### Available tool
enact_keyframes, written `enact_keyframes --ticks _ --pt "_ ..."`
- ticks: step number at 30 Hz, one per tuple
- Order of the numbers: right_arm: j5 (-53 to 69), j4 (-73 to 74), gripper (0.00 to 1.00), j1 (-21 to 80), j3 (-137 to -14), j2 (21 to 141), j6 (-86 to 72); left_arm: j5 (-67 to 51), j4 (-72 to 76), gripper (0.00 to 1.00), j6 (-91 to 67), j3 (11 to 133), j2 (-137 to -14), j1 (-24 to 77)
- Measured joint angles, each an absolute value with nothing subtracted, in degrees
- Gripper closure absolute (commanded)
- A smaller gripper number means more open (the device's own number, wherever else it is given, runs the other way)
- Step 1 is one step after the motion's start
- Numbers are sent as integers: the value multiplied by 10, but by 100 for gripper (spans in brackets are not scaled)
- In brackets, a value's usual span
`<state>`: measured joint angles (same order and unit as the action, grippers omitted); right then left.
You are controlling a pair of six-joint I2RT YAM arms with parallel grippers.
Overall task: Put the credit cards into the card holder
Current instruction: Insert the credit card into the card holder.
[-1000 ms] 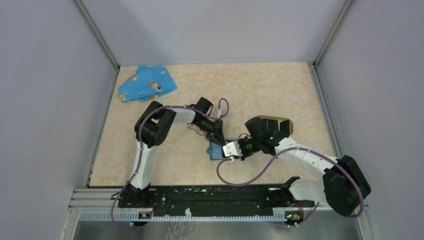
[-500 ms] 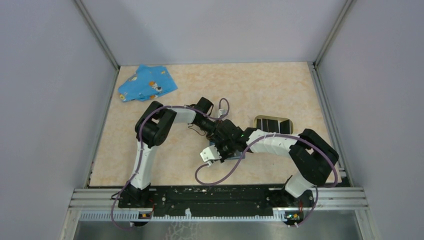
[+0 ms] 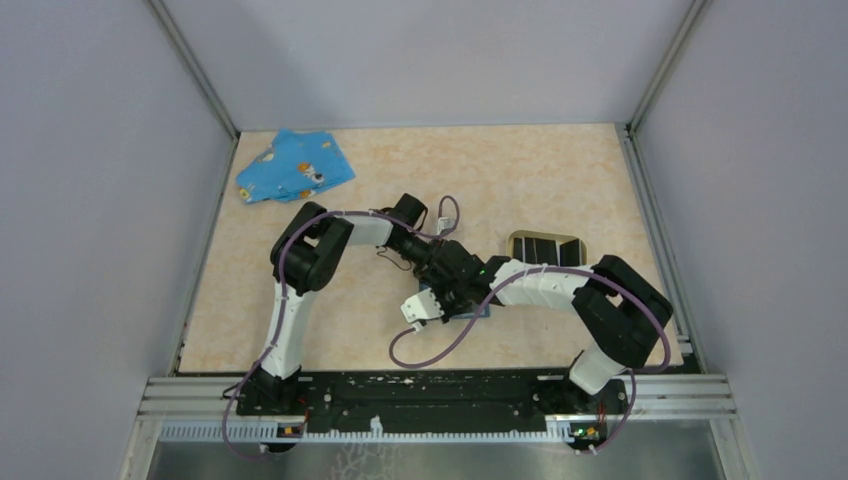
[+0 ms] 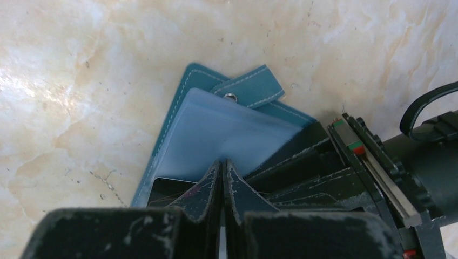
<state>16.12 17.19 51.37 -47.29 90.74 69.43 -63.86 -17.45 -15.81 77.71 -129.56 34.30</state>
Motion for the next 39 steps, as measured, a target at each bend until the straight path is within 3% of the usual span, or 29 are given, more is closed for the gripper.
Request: enact_keyframes --ticks 20,28,32,39 --pt "108 179 100 491 -427 842 662 -639 -193 57 -161 788 -1295 345" --pt "244 224 99 431 -426 772 618 -602 -163 56 -182 766 -1264 348" --pt "291 234 99 391 -427 760 609 -560 -130 61 -195 746 -1234 350" --pt "294 249 99 382 -426 760 610 -483 -80 87 -216 686 -1171 349"
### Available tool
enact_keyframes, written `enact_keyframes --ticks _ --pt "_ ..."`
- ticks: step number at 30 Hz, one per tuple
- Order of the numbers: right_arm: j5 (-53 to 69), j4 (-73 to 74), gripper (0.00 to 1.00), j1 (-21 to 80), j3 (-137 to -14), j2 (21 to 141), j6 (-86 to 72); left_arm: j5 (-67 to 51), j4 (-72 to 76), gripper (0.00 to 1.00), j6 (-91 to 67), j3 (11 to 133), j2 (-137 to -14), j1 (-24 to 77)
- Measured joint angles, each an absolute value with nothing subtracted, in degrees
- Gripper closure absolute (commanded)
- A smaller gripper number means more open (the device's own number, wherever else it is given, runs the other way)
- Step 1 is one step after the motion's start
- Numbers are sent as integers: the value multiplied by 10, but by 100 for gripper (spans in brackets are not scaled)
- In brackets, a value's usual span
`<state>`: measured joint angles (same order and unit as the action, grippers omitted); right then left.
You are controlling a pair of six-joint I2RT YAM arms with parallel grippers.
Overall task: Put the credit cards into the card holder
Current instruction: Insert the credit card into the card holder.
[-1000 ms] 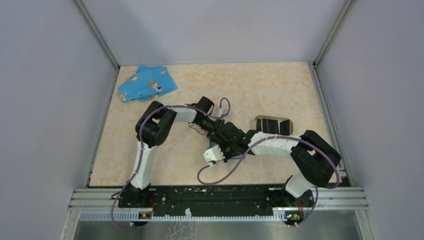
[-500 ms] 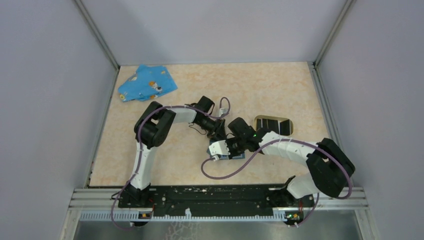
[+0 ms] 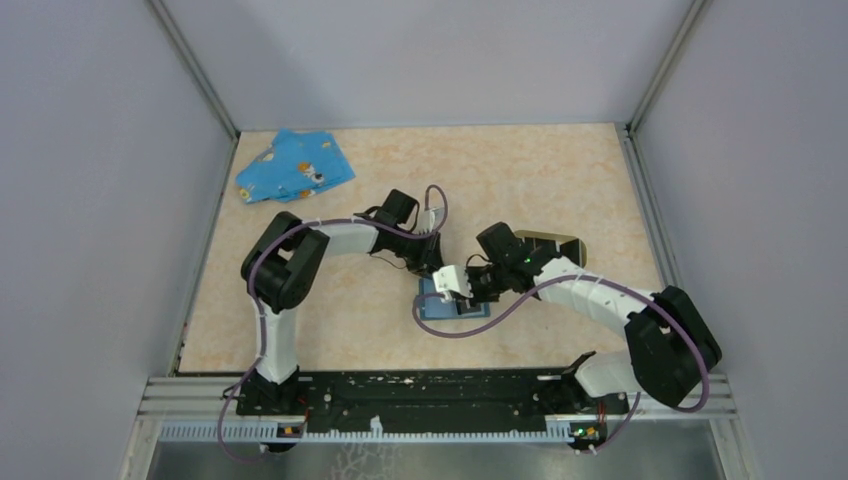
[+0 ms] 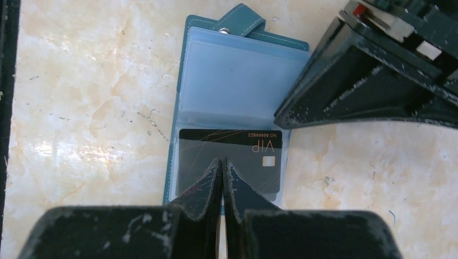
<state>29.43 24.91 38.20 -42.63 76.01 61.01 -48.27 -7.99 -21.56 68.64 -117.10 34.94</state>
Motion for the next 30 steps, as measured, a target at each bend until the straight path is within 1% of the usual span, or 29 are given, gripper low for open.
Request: enact_keyframes --ticks 2,3,8,19,30 --pt "289 249 100 379 -426 760 611 -472 -71 94 -222 668 -1157 350" --pt "286 249 100 378 -426 760 613 -469 -68 95 -225 661 -1152 350" --pt "254 250 100 370 -426 761 625 -455 -67 99 -227 642 -1142 357" --pt "162 280 100 354 -426 793 686 -440 -91 100 -225 653 -1154 377" --pt "162 323 100 339 -437 841 714 -440 -109 99 -222 689 -1177 392"
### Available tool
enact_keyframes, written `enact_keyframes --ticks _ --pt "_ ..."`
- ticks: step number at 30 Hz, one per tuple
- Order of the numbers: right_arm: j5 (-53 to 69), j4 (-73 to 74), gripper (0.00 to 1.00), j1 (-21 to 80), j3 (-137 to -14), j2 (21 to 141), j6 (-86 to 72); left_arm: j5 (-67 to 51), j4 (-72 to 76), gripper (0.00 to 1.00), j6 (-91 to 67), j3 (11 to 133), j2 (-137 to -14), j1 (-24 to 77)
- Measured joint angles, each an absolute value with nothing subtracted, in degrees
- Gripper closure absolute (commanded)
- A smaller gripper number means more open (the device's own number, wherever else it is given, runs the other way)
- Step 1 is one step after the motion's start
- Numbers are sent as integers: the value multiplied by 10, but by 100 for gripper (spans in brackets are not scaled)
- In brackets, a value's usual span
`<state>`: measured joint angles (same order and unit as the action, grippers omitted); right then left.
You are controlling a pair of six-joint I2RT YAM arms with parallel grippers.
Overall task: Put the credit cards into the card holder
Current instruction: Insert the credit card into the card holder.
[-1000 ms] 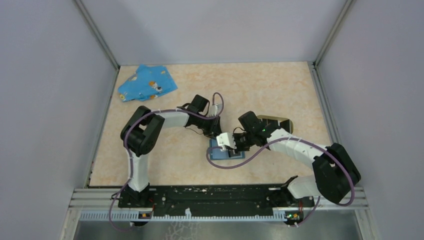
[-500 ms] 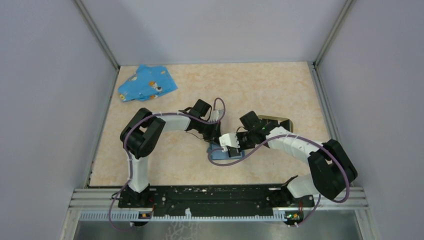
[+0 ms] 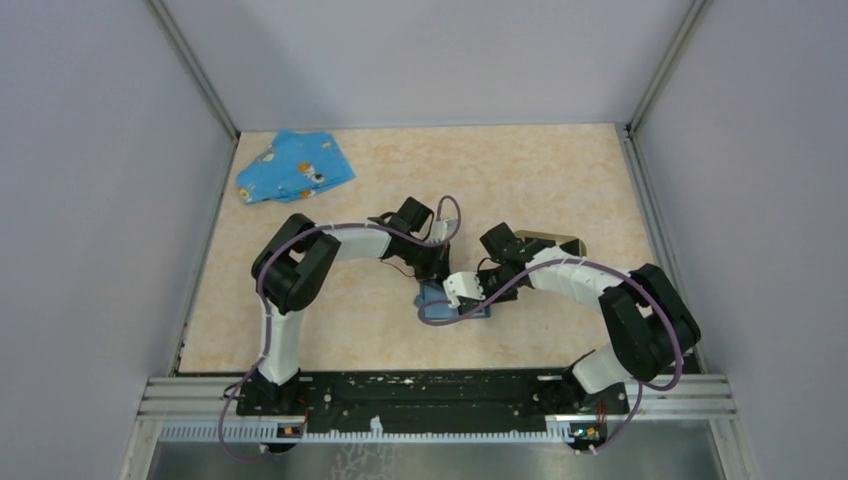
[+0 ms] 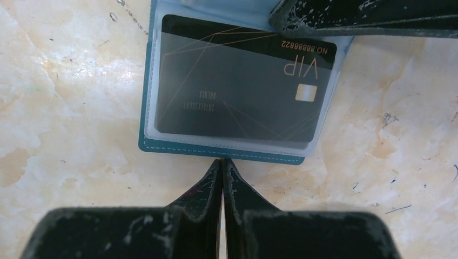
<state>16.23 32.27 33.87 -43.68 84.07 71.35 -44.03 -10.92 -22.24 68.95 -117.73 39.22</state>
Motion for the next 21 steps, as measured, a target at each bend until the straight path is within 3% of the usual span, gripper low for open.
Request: enact_keyframes --ticks 8,15,21 --pt "168 322 100 336 -437 841 703 -450 -116 98 -225 717 -1196 400" --pt "168 321 100 331 -437 840 695 -436 -113 87 -227 710 -1186 404" --pt "194 331 100 297 -437 809 694 -399 -93 80 -232 641 -1088 408"
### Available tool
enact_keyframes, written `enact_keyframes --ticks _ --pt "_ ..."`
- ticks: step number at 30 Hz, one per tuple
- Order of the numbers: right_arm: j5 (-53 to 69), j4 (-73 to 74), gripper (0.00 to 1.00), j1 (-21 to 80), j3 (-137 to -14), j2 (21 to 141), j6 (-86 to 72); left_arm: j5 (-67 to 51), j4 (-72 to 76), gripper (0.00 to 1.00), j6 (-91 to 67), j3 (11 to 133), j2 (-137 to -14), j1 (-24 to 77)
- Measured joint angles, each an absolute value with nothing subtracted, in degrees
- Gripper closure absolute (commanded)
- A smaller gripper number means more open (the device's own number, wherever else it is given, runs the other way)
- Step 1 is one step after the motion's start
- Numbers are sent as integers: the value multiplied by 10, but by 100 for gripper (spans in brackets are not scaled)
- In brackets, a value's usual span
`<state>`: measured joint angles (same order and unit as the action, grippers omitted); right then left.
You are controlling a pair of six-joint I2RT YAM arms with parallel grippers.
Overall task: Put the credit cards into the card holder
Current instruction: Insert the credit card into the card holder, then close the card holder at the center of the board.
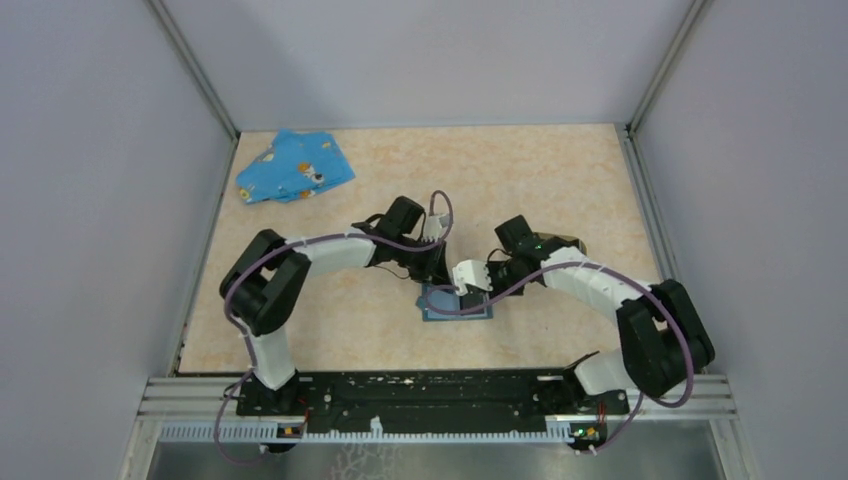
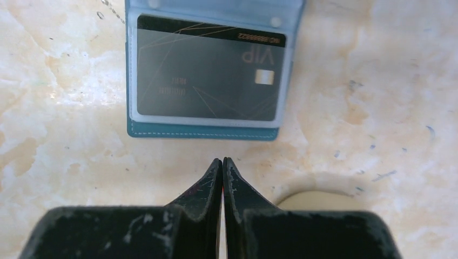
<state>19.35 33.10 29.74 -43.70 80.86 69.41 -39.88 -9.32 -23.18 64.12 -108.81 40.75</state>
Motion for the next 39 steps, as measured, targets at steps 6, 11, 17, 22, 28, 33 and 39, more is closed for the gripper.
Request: enact_keyframes --ticks 6,11,17,22,28,33,39 --pt "266 355 89 277 -454 716 684 -361 -36 78 -229 542 -939 408" --pt "326 344 46 276 -478 648 589 -290 36 47 -209 437 -792 408" --pt "411 309 39 276 -468 639 507 -173 160 2 -200 279 -647 408" --pt "418 297 39 274 -424 654 493 -106 204 6 -203 196 -625 404" --pt "415 309 36 272 -424 692 500 -139 196 9 -177 232 -736 401" --pt "415 357 36 271 -458 758 524 -208 189 10 -99 251 -773 401" --pt "416 391 35 271 -477 778 546 -252 203 22 23 227 -732 401"
